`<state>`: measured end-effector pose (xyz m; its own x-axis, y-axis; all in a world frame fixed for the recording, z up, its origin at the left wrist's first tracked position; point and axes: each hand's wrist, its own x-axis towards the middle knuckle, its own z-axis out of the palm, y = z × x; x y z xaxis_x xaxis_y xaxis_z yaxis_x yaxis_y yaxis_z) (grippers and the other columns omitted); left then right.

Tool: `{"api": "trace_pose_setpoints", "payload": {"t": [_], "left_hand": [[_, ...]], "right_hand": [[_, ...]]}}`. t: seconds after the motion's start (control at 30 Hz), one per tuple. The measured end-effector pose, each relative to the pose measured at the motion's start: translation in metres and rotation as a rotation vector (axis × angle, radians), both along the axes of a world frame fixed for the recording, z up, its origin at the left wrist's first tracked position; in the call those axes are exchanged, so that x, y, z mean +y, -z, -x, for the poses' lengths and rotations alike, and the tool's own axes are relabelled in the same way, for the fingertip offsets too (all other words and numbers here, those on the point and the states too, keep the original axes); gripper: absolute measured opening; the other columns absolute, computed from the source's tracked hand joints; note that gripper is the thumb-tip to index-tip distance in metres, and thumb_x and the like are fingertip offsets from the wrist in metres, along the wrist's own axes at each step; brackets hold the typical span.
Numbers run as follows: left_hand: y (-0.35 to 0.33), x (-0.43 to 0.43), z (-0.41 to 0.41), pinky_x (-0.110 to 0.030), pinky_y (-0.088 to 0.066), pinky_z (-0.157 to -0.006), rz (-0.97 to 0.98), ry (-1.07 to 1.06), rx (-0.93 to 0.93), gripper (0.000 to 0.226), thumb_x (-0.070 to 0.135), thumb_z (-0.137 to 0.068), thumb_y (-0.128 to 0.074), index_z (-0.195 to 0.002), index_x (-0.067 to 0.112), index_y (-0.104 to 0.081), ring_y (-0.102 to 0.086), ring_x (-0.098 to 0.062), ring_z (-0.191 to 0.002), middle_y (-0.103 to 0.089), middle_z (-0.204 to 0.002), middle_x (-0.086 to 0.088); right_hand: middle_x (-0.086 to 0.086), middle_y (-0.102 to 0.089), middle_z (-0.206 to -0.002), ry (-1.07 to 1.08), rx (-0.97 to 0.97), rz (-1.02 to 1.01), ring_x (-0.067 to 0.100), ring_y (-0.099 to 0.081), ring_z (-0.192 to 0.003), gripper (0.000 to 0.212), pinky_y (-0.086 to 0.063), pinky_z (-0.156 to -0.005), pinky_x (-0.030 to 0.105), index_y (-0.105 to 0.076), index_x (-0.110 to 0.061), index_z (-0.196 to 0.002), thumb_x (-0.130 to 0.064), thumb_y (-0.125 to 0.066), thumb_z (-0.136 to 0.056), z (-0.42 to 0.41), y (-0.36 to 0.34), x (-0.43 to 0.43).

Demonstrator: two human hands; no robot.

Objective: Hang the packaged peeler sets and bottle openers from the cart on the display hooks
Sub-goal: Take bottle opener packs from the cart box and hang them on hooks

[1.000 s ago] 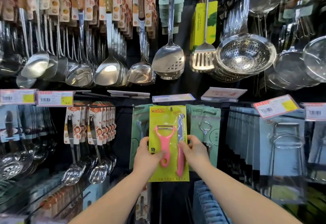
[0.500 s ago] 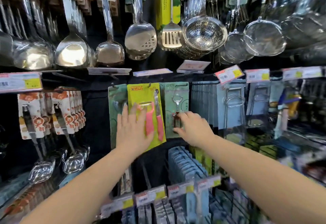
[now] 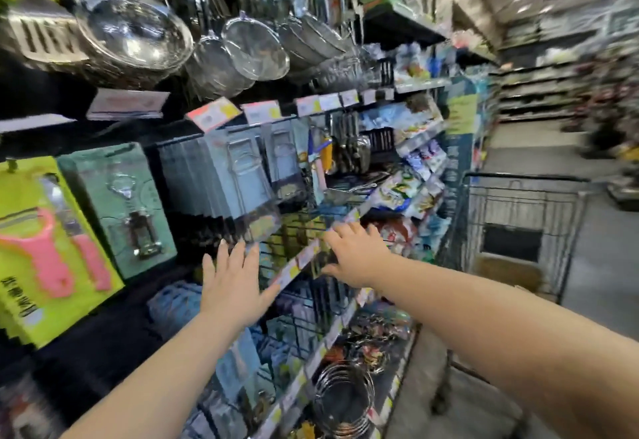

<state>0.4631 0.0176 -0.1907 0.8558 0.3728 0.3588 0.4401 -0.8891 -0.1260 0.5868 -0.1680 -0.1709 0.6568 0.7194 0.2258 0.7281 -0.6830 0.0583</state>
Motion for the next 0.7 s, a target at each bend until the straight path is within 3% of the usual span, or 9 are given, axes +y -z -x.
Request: {"api": "trace_pose_setpoints", "payload": {"t": [0.23, 0.4, 0.53, 0.7], "left_hand": [[0.02, -0.097, -0.091, -0.052, -0.006, -0.117, 0.048, 0.198, 0.095, 0.092, 0.073, -0.083, -0.036, -0.151, 0.021, -0.004, -0.001, -0.032, -0.146, -0.007, -0.16, -0.005], [0.037, -0.17, -0.168, -0.051, -0.009, -0.117, 0.068, 0.319, 0.134, 0.094, 0.075, -0.081, -0.037, -0.151, 0.021, -0.003, -0.003, -0.031, -0.146, -0.008, -0.159, -0.005], [0.052, -0.24, -0.232, -0.052, -0.007, -0.116, 0.093, 0.377, 0.21, 0.095, 0.075, -0.081, -0.037, -0.151, 0.024, 0.002, 0.003, -0.031, -0.146, -0.002, -0.16, -0.004], [0.065, -0.325, -0.304, -0.051, -0.002, -0.116, 0.127, 0.446, 0.25, 0.094, 0.073, -0.082, -0.037, -0.151, 0.022, 0.001, 0.008, -0.031, -0.146, 0.002, -0.16, -0.005]], "right_hand": [[0.008, -0.028, -0.148, 0.255, 0.044, -0.006, 0.032, -0.022, -0.137, 0.066, -0.023, -0.107, 0.057, -0.024, -0.023, -0.144, -0.056, -0.045, -0.09, -0.044, 0.022, -0.121], [0.009, -0.025, -0.15, 0.388, 0.066, -0.009, 0.032, -0.018, -0.14, 0.069, -0.021, -0.108, 0.058, -0.022, -0.022, -0.145, -0.055, -0.045, -0.089, -0.088, 0.038, -0.208], [0.006, -0.015, -0.156, 0.472, 0.143, 0.025, 0.034, -0.006, -0.143, 0.071, -0.012, -0.111, 0.06, -0.013, -0.025, -0.148, -0.055, -0.042, -0.09, -0.135, 0.054, -0.282], [0.006, -0.01, -0.158, 0.557, 0.161, 0.04, 0.035, -0.004, -0.144, 0.074, -0.009, -0.111, 0.06, -0.01, -0.027, -0.148, -0.058, -0.041, -0.089, -0.199, 0.073, -0.372]]}}
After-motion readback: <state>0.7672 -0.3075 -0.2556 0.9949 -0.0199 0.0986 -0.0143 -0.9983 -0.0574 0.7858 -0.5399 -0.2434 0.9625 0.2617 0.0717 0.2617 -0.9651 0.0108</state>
